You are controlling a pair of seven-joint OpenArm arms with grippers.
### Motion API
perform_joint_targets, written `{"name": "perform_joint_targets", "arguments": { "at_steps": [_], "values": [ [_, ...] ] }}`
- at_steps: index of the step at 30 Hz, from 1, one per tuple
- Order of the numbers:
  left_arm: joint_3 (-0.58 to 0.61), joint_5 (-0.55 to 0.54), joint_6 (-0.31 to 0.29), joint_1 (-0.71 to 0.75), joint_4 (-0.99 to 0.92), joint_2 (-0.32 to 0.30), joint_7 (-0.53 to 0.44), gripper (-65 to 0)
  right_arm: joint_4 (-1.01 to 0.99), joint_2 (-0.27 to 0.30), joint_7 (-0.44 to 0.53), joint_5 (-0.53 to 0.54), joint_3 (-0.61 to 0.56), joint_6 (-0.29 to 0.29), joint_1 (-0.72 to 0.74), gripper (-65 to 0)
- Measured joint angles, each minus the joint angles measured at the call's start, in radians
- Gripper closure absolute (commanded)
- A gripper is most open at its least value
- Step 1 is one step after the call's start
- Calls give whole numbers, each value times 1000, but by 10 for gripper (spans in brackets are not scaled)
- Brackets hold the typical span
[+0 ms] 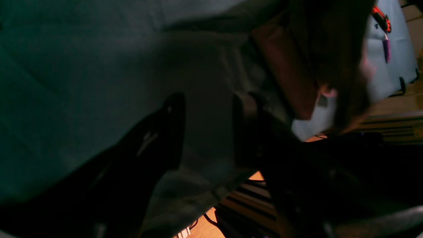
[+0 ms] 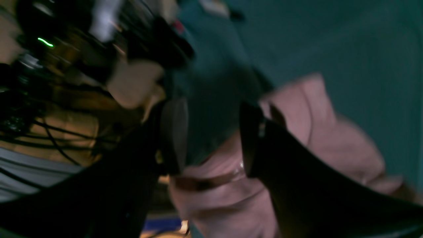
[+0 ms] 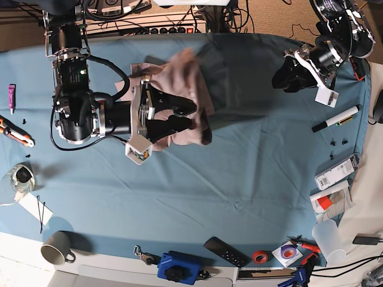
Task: Fold the T-shirt properly
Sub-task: 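Fold the strip end over toward the left gripper with the right gripper, then press and smooth the folded shirt with the right gripper, then release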
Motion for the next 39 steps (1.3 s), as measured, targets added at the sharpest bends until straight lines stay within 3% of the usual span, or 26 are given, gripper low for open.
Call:
{"name": "perform_joint_targets", "arguments": {
  "at_steps": [3, 6, 13, 18, 28, 32, 35, 39],
  "values": [
    [0, 0, 0, 0, 0, 0, 0, -227, 4, -14, -3, -2, 1, 0, 0, -260],
    [0, 0, 0, 0, 0, 0, 0, -227, 4, -25, -3, -68, 26, 0, 1, -256],
    [0, 0, 0, 0, 0, 0, 0, -227, -21, -18, 2, -227, 54, 0, -9, -58],
    [0, 0, 0, 0, 0, 0, 0, -227, -157, -16, -4, -231, 54, 1, -64, -38],
    [0, 0, 0, 0, 0, 0, -30, -227, -516, -17, 18, -194, 54, 0, -76, -38],
    [0, 0, 0, 0, 0, 0, -30, -227, -621, -16, 34, -149, 58, 30, -61, -38],
    [0, 0, 0, 0, 0, 0, -30, -227, -639, -17, 44, -140, 59, 31, -54, -38],
    [0, 0, 0, 0, 0, 0, -30, -227, -578, 22, 14, -8, 58, -7, -76, -38]
  ]
}}
